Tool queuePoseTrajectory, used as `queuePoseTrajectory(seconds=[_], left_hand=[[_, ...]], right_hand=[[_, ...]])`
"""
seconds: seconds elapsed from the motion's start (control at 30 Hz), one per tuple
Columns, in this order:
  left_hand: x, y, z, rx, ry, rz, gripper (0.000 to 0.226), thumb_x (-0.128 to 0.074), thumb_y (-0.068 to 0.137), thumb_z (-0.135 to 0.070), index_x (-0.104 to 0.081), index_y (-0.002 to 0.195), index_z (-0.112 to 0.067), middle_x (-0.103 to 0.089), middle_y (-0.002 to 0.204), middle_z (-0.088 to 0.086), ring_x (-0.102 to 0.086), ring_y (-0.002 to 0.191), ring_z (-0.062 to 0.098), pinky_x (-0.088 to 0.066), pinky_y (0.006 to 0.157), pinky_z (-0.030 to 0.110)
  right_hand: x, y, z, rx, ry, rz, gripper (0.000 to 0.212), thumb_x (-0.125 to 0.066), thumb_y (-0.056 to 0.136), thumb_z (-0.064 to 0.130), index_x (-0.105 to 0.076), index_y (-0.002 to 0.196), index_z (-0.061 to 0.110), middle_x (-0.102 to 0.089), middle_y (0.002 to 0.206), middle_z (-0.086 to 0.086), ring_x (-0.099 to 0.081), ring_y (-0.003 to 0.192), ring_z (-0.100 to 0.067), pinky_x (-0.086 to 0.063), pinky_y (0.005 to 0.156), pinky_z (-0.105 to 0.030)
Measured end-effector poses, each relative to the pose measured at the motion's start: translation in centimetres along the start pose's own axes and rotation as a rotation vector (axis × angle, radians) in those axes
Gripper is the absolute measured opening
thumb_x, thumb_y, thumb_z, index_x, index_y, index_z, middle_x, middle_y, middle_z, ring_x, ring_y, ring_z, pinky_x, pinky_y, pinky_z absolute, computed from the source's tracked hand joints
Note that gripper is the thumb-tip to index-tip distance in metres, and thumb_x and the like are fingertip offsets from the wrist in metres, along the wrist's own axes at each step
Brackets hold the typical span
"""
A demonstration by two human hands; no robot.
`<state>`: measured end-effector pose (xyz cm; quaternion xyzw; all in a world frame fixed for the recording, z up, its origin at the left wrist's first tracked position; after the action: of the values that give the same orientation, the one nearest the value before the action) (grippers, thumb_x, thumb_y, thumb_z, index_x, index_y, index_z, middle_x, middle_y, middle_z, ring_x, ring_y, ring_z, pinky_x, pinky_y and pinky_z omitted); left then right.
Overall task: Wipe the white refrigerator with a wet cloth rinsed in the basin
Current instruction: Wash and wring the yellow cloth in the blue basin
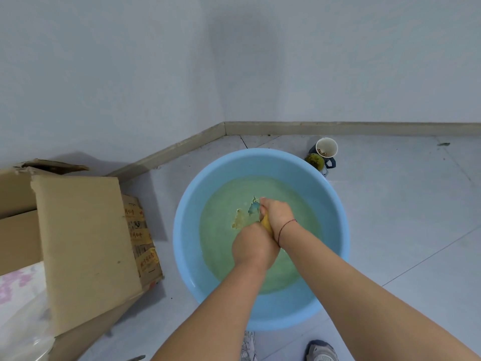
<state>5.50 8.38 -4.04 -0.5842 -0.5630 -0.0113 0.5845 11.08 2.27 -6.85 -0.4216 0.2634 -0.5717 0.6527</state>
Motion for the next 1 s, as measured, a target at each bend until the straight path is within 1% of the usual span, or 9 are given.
queuePoseTrajectory(seconds=[0.2,0.33,0.43,0.53,0.67,0.73,0.83,0.93,1.0], left_hand=[[-0.4,-0.5,-0.2,-0.066,0.089,-0.047,0.017,-0.047,0.085,-0.019,-0.062,0.093,-0.014,-0.070,0.093,0.007,-0.066,0.087,0.029,-0.040,0.061,0.026],[-0.7,-0.8,-0.3,-0.088,0.102,-0.050,0.017,-0.047,0.085,-0.019,-0.061,0.092,-0.014,-0.070,0.093,0.008,-0.066,0.087,0.030,-0.038,0.060,0.026],[-0.8,-0.8,0.0,-0.034,0.079,-0.104,0.018,-0.047,0.086,-0.021,-0.059,0.098,-0.013,-0.069,0.095,0.006,-0.066,0.089,0.029,-0.039,0.061,0.027],[-1.1,0.1,1.4,0.124,-0.193,-0.024,0.027,-0.061,0.080,-0.025,-0.052,0.103,-0.013,-0.065,0.091,0.003,-0.065,0.086,0.027,-0.043,0.063,0.029],[-1.6,-0.3,2.2,0.181,-0.766,0.190,0.069,-0.086,0.061,-0.032,-0.043,0.112,-0.016,-0.064,0.103,0.000,-0.063,0.088,0.014,-0.051,0.073,0.032],[-1.1,-0.8,2.7,0.163,-0.834,0.212,0.075,-0.086,0.060,-0.044,-0.042,0.116,-0.019,-0.063,0.110,-0.001,-0.061,0.095,0.011,-0.049,0.076,0.026],[0.6,-1.7,2.8,0.143,-0.893,0.215,0.085,-0.075,0.057,-0.073,-0.052,0.119,-0.019,-0.068,0.114,-0.001,-0.064,0.103,0.013,-0.050,0.095,0.035],[4.7,-3.6,1.4,0.158,-1.120,0.212,0.038,-0.057,0.090,-0.050,-0.062,0.112,-0.020,-0.072,0.104,-0.001,-0.067,0.096,0.016,-0.052,0.093,0.041],[8.0,-4.9,0.2,0.203,-1.334,0.222,0.024,-0.048,0.099,-0.034,-0.060,0.113,-0.020,-0.070,0.100,0.000,-0.065,0.089,0.017,-0.053,0.081,0.039]], right_hand=[[0.2,-0.2,0.9,0.038,-0.328,-0.040,0.033,-0.041,0.080,-0.008,-0.033,0.061,0.017,-0.044,0.070,-0.004,-0.039,0.066,-0.022,-0.027,0.053,-0.024],[0.5,-0.3,1.1,0.073,-0.524,-0.069,0.033,-0.039,0.084,-0.006,-0.031,0.060,0.015,-0.042,0.071,-0.008,-0.038,0.076,-0.024,-0.025,0.052,-0.024],[0.2,-0.5,0.8,0.031,-0.323,-0.023,0.033,-0.044,0.084,0.003,-0.042,0.054,0.014,-0.049,0.075,-0.010,-0.043,0.068,-0.025,-0.031,0.057,-0.026],[0.4,-1.3,0.7,-0.009,-0.093,0.112,0.028,-0.053,0.093,0.028,-0.062,0.068,0.017,-0.050,0.070,-0.001,-0.048,0.063,-0.016,-0.041,0.061,-0.026],[1.3,-2.0,0.9,-0.071,-0.104,0.349,0.034,-0.058,0.092,0.039,-0.055,0.124,0.027,-0.053,0.121,0.000,-0.046,0.121,-0.020,-0.038,0.105,-0.045],[2.2,-2.7,1.0,-0.111,-0.065,0.388,0.047,-0.060,0.093,0.032,-0.045,0.138,0.028,-0.046,0.134,-0.002,-0.040,0.129,-0.024,-0.041,0.103,-0.047],[3.2,-4.6,2.5,-0.091,0.101,0.411,0.055,-0.053,0.095,0.010,-0.035,0.145,0.022,-0.046,0.138,-0.013,-0.053,0.113,-0.027,-0.050,0.088,-0.044],[4.3,-7.3,5.2,-0.035,0.225,0.439,0.068,-0.037,0.090,-0.015,-0.019,0.150,0.013,-0.043,0.140,-0.027,-0.055,0.105,-0.033,-0.050,0.078,-0.040],[5.5,-9.9,7.5,0.027,0.208,0.473,0.069,-0.033,0.085,-0.022,-0.025,0.147,0.008,-0.043,0.139,-0.026,-0.053,0.110,-0.035,-0.049,0.078,-0.037]])
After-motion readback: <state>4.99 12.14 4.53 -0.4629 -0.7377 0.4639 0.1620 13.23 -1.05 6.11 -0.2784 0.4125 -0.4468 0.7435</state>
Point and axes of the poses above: each hand's wrist, its own y-axis towards the middle knuckle, its own x-axis out of the back of the hand, z = x × y, the point moved 5 cm from there along y, towards the middle knuckle
